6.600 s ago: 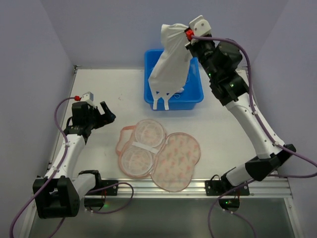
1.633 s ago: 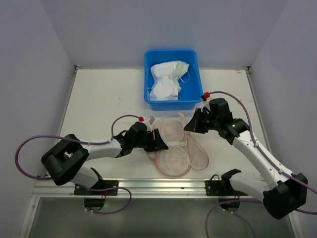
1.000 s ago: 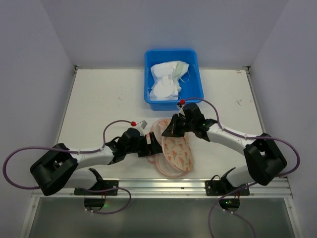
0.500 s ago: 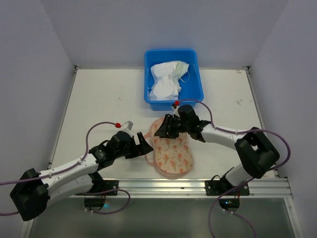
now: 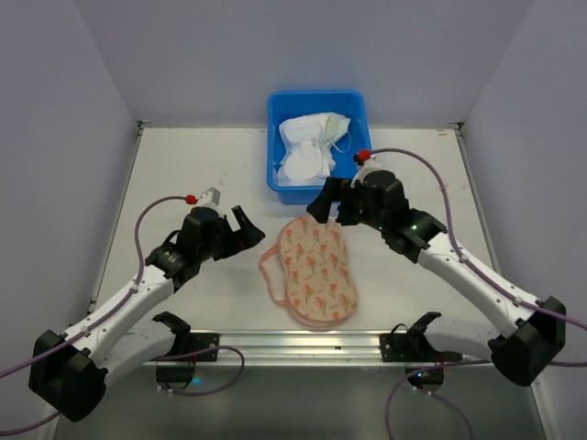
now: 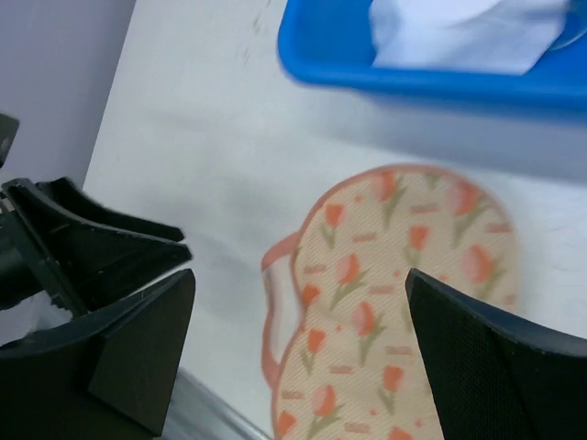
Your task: Unzip the laundry bag and remove the bra
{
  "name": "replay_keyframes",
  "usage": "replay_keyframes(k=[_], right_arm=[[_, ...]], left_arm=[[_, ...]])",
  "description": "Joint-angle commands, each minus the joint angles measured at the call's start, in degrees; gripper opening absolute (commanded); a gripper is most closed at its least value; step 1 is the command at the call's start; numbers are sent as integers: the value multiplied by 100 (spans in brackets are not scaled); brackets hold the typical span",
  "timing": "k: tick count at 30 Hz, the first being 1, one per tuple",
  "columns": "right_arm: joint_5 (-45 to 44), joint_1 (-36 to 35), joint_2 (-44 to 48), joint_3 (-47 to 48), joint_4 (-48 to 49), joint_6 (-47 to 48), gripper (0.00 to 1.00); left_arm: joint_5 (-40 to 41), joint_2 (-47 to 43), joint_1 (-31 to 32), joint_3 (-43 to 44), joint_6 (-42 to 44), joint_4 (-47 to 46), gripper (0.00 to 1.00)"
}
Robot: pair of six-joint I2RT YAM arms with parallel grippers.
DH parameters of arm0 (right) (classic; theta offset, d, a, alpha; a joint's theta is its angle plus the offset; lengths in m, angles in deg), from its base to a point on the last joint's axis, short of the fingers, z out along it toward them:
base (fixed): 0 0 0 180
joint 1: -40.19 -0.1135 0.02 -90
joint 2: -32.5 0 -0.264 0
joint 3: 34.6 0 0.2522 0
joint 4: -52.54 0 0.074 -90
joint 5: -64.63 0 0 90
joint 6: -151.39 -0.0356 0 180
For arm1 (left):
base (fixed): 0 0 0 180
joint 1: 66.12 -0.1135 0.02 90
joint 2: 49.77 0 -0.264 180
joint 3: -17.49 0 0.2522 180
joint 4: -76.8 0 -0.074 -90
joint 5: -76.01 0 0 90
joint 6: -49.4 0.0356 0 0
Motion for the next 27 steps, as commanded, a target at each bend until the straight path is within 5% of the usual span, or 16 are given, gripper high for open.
replay_keyframes(k=[1, 6, 14, 27], right_arm=[[-1759, 443, 760, 393, -765, 881, 99], [-2137, 1795, 1884, 490, -888, 1374, 99], [-3378, 2193, 3010, 1307, -1442, 2218, 99], [-3123, 2185, 4768, 1853, -1671, 2878, 99]], left_arm=[[-63, 206, -397, 933, 861, 326, 100], [-283, 365, -1293, 1797, 1495, 721, 100], [-442, 67, -2744, 3167, 2313, 1434, 100], [1667, -1304, -2639, 5444, 3684, 2550, 100]])
